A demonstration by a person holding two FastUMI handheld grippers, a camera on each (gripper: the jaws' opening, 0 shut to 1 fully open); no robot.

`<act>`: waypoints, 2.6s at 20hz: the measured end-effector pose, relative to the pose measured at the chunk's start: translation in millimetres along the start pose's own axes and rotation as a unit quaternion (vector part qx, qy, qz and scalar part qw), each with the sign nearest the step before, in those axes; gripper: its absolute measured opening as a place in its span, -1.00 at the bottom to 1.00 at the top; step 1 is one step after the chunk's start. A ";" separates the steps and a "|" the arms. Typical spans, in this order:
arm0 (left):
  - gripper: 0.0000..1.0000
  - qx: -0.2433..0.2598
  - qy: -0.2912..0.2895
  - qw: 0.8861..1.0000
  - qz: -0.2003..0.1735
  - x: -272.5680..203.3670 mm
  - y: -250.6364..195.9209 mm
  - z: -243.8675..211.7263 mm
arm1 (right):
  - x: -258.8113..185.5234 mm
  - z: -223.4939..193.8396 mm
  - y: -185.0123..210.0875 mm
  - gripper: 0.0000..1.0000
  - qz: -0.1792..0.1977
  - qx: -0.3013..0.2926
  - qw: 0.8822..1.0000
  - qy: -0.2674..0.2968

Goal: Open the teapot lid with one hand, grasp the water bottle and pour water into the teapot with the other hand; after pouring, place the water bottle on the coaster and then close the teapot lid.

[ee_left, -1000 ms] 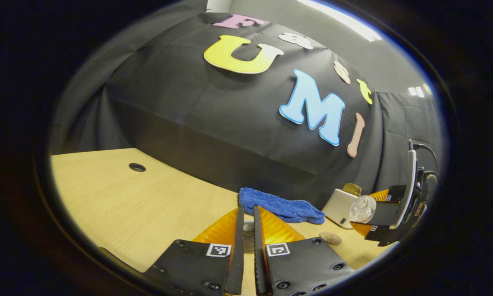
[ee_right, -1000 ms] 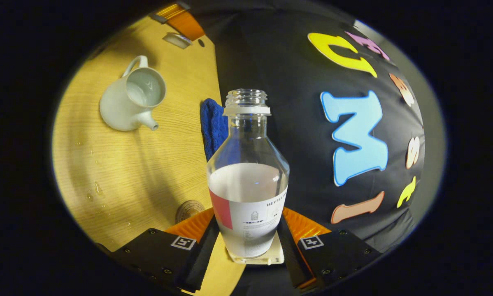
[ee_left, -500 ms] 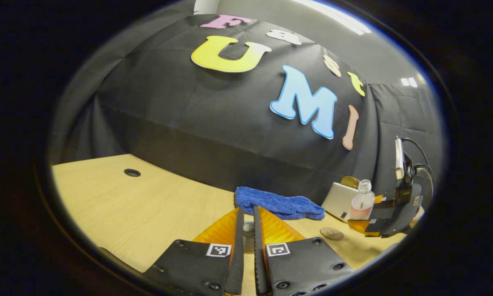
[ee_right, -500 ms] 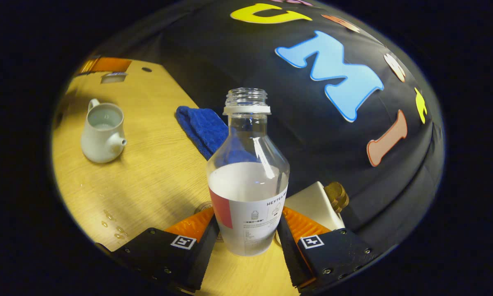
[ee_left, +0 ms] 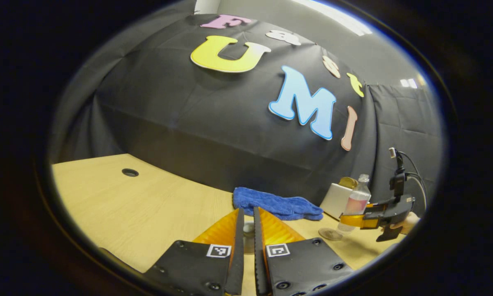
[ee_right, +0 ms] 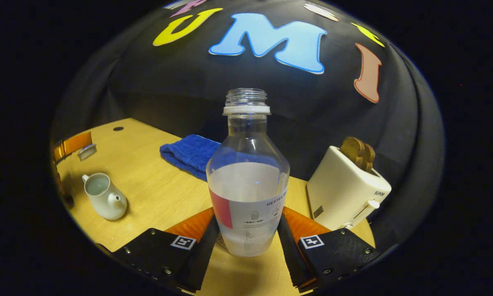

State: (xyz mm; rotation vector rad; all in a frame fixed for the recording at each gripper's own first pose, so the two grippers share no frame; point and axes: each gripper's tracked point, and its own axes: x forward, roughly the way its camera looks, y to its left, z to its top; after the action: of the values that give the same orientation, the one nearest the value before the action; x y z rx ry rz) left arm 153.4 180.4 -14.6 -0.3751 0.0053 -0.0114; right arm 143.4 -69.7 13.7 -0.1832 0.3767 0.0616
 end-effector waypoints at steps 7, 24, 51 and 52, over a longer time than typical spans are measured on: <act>-0.65 -0.001 -0.001 1.000 -0.002 1.0 0.0 0.9 | 17.0 -2.0 -5.8 0.54 0.002 0.079 0.997 -0.007; -0.66 -0.012 -0.001 1.000 -0.003 0.1 1.7 2.2 | 26.0 -11.7 -4.1 0.70 0.008 0.112 0.994 -0.007; -0.60 0.038 0.004 0.999 -0.024 -6.3 -45.2 5.0 | -115.7 -34.2 -0.7 0.96 -0.031 0.114 0.986 -0.115; -0.65 0.047 0.004 0.998 -0.030 -6.9 -55.1 3.8 | -121.2 -34.9 0.6 0.96 -0.032 0.123 0.985 -0.117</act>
State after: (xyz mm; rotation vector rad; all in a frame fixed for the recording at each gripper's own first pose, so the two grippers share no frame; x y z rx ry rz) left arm 146.0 130.7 9.1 -0.2808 0.0022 -0.0721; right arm 18.3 -78.9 26.7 0.0569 0.1420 -0.0269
